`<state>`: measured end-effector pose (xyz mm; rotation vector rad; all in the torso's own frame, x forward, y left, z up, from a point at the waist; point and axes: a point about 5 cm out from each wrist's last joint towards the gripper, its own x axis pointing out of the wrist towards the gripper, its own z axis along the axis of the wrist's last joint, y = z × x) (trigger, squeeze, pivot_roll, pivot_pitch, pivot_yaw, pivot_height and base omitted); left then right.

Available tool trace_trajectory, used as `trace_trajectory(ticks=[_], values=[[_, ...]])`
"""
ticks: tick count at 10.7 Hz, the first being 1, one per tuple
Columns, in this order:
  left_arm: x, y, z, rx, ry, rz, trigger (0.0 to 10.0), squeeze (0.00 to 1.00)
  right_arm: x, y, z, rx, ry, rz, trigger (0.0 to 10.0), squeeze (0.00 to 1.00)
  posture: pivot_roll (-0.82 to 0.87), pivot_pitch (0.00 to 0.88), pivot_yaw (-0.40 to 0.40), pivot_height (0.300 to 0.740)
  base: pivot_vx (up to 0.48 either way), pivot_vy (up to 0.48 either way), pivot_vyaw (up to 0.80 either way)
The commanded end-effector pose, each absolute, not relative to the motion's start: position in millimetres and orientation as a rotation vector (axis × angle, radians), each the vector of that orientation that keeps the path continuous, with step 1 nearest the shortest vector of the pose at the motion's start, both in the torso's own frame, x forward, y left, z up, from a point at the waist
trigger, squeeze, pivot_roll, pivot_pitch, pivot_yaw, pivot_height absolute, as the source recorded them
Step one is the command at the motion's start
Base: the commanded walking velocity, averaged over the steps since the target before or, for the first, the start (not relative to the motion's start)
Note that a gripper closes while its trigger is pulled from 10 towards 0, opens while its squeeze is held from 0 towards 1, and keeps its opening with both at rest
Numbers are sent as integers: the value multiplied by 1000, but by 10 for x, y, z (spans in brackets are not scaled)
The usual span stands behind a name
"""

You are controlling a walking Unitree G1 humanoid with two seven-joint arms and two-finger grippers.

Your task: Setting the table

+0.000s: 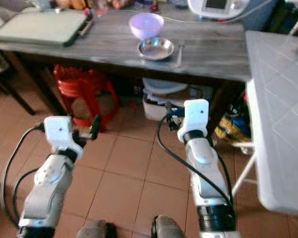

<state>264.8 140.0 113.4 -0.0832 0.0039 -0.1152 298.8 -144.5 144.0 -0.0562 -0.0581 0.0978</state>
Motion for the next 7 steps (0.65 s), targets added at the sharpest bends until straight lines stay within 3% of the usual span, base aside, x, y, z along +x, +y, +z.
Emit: trace_trajectory(ticks=[1, 4, 7], values=[[2649, 1364, 1122, -91, 12, -129, 10000, 0, 2974, -1490, 1464, -63, -74, 88, 10000, 0, -30, 103, 40, 740, 0, -337, -800], [2597, 1418, 1090, -84, 22, -123, 10000, 0, 2970, -1500, 1458, -69, -76, 88, 10000, 0, -27, 100, 35, 740, 0, -351, -800], [2614, 1458, 1091, -70, 22, -112, 10000, 0, 2980, -1467, 1456, -68, -82, 102, 10000, 0, -25, 92, 36, 740, 0, -355, -138]])
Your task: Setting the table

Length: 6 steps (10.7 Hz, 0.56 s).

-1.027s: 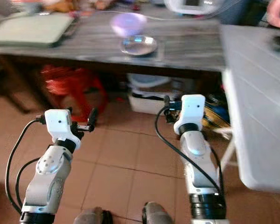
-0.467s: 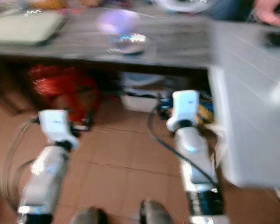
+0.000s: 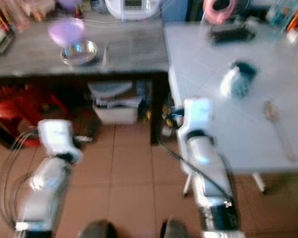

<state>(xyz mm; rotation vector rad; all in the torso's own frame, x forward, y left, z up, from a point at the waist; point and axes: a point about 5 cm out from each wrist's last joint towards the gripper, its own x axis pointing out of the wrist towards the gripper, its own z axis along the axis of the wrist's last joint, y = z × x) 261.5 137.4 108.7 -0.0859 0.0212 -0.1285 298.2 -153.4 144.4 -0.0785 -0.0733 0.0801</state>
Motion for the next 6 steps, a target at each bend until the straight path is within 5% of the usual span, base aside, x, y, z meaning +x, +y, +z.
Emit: trace_trajectory(ticks=[1, 3, 4, 6], values=[[2628, 1432, 1105, -73, 16, -117, 10000, 0, 3003, -1452, 1483, -65, -94, 111, 10000, 0, -27, 90, 41, 740, 0, -480, 0], [2625, 1388, 1108, -81, 15, -129, 10000, 0, 3030, -1451, 1498, -60, -98, 114, 10000, 0, -26, 96, 45, 740, 0, -480, 0], [2628, 1388, 1109, -80, 16, -132, 10000, 0, 3027, -1436, 1502, -36, -104, 131, 10000, 984, -24, 102, 44, 740, 0, -480, 0], [2638, 1396, 1120, -76, 15, -133, 10000, 0, 3026, -1413, 1502, -43, -105, 127, 10000, 1000, -23, 107, 49, 740, 0, -480, 0]])
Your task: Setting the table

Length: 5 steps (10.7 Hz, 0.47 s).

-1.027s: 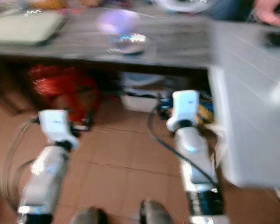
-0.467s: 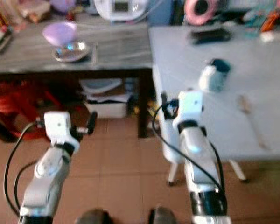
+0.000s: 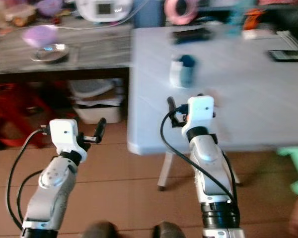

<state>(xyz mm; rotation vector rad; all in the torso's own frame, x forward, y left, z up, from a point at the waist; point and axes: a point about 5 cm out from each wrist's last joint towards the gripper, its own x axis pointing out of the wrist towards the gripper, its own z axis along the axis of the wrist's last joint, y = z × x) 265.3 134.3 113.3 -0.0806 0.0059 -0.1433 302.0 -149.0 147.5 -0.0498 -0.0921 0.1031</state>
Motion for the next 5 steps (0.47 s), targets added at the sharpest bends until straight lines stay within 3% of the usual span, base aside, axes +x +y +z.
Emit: trace_trajectory(ticks=[1, 2, 4, 5], values=[[2643, 1393, 1118, -70, 17, -135, 10000, 0, 3033, -1408, 1501, -45, -103, 125, 10000, 1000, -23, 108, 52, 740, 0, -472, 0], [2641, 1372, 1107, -48, 28, -143, 10000, 0, 3048, -1413, 1488, -50, -98, 123, 10000, 0, -21, 109, 56, 740, 0, -424, 0], [2646, 1371, 1099, -39, 33, -147, 10000, 0, 3059, -1396, 1487, -50, -95, 130, 10000, 0, -20, 110, 58, 740, 392, -274, 0], [2653, 1371, 1103, -36, 33, -150, 10000, 0, 3064, -1378, 1485, -50, -93, 136, 10000, 0, -18, 112, 60, 740, 420, 0, 0]])
